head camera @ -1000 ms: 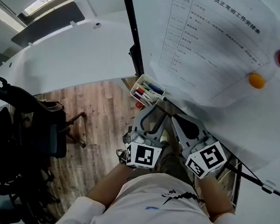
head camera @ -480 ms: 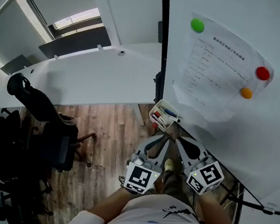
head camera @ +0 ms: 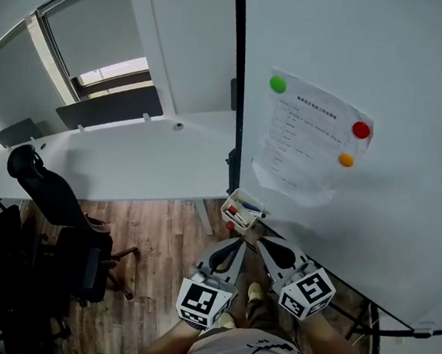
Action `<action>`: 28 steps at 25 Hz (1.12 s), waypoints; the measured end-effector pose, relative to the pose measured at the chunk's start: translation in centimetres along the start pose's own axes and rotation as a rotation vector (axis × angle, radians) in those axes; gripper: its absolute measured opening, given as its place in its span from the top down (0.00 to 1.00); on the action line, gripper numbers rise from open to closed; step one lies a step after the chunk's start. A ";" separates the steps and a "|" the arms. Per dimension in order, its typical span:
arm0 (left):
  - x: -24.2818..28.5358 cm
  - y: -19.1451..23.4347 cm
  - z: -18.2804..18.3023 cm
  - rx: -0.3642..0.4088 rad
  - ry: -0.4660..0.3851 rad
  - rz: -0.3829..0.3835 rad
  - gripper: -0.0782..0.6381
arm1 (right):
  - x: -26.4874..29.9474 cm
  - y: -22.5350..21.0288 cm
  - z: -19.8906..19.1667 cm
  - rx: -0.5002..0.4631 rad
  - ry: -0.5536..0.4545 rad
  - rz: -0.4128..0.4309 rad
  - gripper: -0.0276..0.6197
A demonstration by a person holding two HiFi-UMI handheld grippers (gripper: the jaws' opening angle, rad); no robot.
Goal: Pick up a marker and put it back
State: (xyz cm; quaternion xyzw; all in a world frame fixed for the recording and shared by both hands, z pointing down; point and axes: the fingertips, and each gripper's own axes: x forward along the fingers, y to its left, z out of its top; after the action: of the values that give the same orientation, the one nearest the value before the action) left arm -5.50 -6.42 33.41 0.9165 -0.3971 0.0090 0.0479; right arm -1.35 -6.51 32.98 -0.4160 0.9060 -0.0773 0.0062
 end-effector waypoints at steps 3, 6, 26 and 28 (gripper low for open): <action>-0.3 -0.3 0.1 -0.004 -0.008 -0.006 0.88 | -0.5 0.4 0.1 -0.030 0.002 -0.015 0.94; -0.5 -0.5 -0.1 -0.003 -0.006 -0.008 0.88 | -1.0 0.6 0.2 -0.044 0.007 -0.033 0.94; -1.2 -0.3 -0.8 -0.017 0.000 -0.012 0.88 | -0.8 1.4 -0.7 -0.032 0.026 -0.044 0.94; -1.1 -0.2 -0.9 -0.017 0.000 -0.012 0.88 | -0.8 1.1 -0.9 -0.028 0.028 -0.044 0.94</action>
State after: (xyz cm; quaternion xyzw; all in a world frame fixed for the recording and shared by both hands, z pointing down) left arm -6.02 -5.41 34.25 0.9184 -0.3916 0.0052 0.0557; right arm -1.76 -5.06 33.70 -0.4348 0.8977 -0.0705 -0.0138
